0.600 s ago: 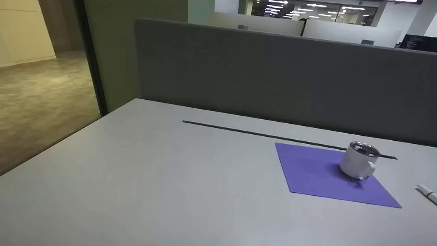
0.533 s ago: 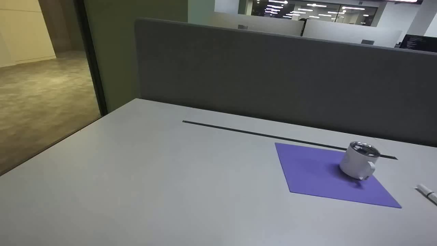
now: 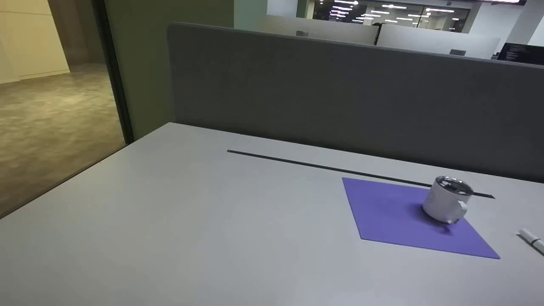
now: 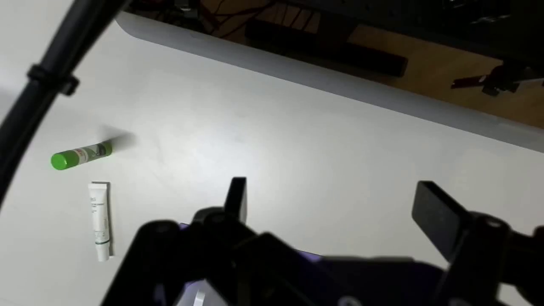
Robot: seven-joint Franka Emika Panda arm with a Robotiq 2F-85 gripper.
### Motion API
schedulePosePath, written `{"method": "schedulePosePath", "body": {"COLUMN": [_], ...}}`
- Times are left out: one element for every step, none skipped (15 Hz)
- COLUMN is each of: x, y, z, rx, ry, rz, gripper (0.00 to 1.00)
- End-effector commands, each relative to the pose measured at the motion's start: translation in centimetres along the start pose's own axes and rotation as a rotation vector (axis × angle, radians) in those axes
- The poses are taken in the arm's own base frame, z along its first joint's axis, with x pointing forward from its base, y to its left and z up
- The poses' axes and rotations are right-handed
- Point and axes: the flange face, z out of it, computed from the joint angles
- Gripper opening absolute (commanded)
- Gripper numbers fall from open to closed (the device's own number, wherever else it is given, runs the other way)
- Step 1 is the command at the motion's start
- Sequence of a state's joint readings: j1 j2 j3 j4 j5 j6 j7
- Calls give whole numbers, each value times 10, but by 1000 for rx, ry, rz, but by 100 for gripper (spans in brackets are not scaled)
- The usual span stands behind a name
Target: Move the black object on top of the silver thing slightly to the right
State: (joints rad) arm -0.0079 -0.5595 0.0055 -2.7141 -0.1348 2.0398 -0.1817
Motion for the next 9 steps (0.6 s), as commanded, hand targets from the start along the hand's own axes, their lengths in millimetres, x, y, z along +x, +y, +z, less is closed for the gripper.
{"method": "schedulePosePath", "body": {"x": [7, 19, 30, 45, 59, 74, 85, 98, 111], "y": [9, 20, 30, 46, 62, 79, 94, 109, 126], "z": [-4, -8, -12, -13, -13, -12, -11, -10, -7], "rx": [-19, -36, -68, -111, -148, -175, -197, -212, -224], "ry": [21, 44, 77, 95, 121, 138, 154, 167, 173], "rz": [-2, -31, -53, -86, -111, -125, -132, -135, -137], "gripper": [100, 100, 100, 100, 100, 100, 100, 100, 100]}}
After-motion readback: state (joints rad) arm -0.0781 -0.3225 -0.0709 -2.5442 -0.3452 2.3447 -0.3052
